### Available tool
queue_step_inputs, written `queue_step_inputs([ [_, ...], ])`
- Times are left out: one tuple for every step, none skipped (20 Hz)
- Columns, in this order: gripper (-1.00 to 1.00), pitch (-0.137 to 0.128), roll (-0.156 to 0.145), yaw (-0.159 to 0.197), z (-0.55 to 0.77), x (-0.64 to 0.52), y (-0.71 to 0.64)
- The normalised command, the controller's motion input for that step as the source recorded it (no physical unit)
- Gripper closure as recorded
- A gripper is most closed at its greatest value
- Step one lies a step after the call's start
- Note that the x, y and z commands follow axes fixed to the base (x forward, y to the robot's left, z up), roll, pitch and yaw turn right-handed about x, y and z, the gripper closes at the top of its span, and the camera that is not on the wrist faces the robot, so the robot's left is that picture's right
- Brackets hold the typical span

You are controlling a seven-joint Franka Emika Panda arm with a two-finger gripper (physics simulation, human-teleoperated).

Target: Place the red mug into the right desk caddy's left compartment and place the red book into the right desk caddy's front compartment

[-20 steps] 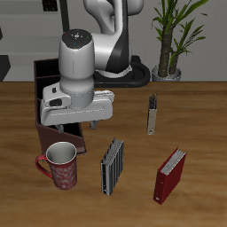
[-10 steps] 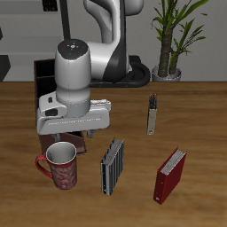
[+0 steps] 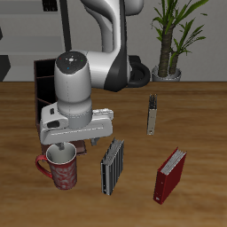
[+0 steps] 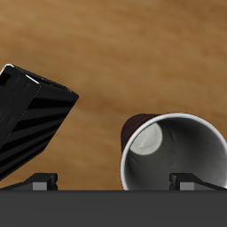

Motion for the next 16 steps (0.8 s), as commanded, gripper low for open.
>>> queue_step_inputs([
  [-1.0,-0.005,-0.017,-0.038,-0.18,-0.01,0.0],
  [-1.0,0.0,0.022,0.005,-0.15,-0.07,0.11],
  [-1.0,0.0,0.0,0.0,0.0,-0.01,0.03],
  [-1.0,0.045,0.044,-0.011,-0.24,-0.03,0.18],
  [-1.0,-0.005,0.003,-0.003,-0.24,-0.05,-0.02],
  [-1.0,0.051,0.006,-0.053,-0.24,-0.02,-0.01],
  [-1.0,-0.008,0.025,0.004,-0.14,-0.05,0.04],
  [-1.0,0.006,-0.035,-0.078,-0.13,-0.01,-0.11],
  [-1.0,0.019,-0.004,-0.054,-0.15,-0.01,-0.03],
  [-1.0,0.003,-0.004,0.053,-0.18,-0.03,-0.09],
  [-1.0,-0.003,-0.025,-0.001,-0.23,-0.04,-0.09],
  [-1.0,0.05,-0.027,0.013,-0.33,-0.02,0.01],
  [-1.0,0.002,-0.176,-0.001,-0.23,0.13,-0.25],
  [-1.0,-0.006,-0.039,-0.016,-0.02,0.01,0.11],
  [1.0,0.096,0.118,-0.163,-0.36,-0.07,0.02],
  [1.0,-0.022,-0.07,0.002,-0.19,0.0,-0.17],
])
